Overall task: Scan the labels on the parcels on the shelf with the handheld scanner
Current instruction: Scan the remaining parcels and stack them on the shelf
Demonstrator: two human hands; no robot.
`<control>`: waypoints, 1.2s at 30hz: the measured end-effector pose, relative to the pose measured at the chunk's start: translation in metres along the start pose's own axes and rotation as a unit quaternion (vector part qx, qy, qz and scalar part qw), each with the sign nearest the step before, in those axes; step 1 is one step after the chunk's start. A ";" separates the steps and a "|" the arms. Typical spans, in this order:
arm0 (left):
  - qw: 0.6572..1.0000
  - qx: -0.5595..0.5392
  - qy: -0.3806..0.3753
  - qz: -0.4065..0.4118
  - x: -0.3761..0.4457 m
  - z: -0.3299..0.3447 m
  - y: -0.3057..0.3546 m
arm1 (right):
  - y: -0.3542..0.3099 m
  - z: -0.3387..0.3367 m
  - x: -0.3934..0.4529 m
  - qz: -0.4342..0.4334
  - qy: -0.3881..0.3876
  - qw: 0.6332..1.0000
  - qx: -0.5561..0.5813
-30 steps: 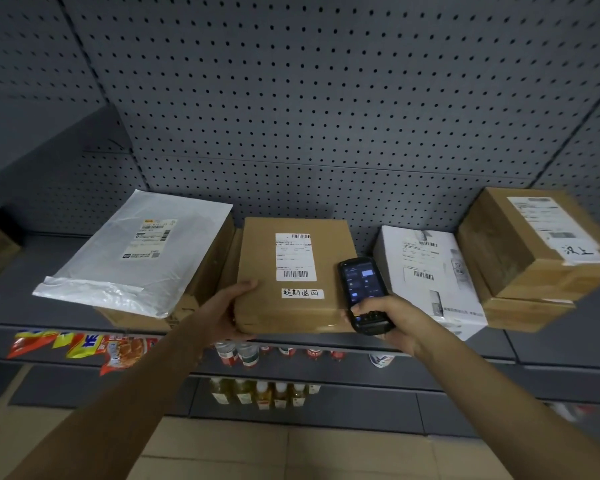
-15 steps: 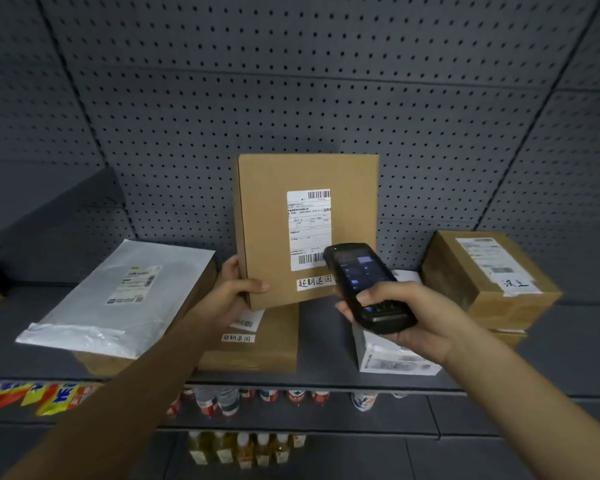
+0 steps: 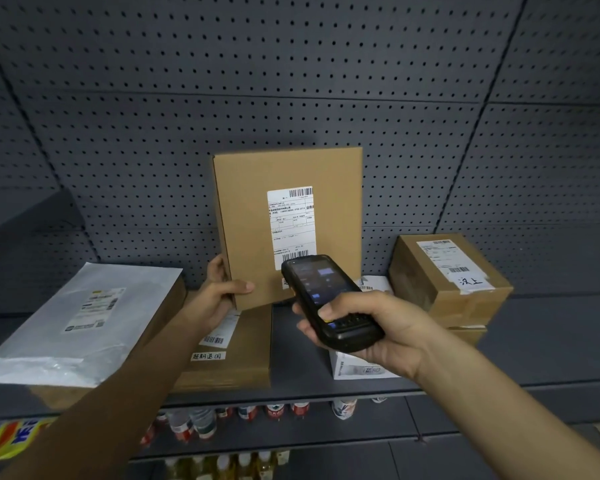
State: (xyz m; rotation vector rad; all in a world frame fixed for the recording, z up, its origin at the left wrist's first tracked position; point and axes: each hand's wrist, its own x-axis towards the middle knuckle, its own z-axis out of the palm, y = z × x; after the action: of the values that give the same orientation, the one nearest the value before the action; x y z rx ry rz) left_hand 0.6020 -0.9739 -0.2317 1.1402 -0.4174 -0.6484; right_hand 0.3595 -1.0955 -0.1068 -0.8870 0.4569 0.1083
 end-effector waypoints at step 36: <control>0.973 0.005 0.003 -0.231 0.039 0.045 -0.058 | 0.001 -0.049 0.003 -0.053 0.093 0.994 0.027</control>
State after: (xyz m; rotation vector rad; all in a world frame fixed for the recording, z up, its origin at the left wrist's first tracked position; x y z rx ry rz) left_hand 0.5884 -1.0462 -0.2695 1.2594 -0.1461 -1.0495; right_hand 0.3450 -1.1327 -0.1358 -0.8694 0.5816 -0.0847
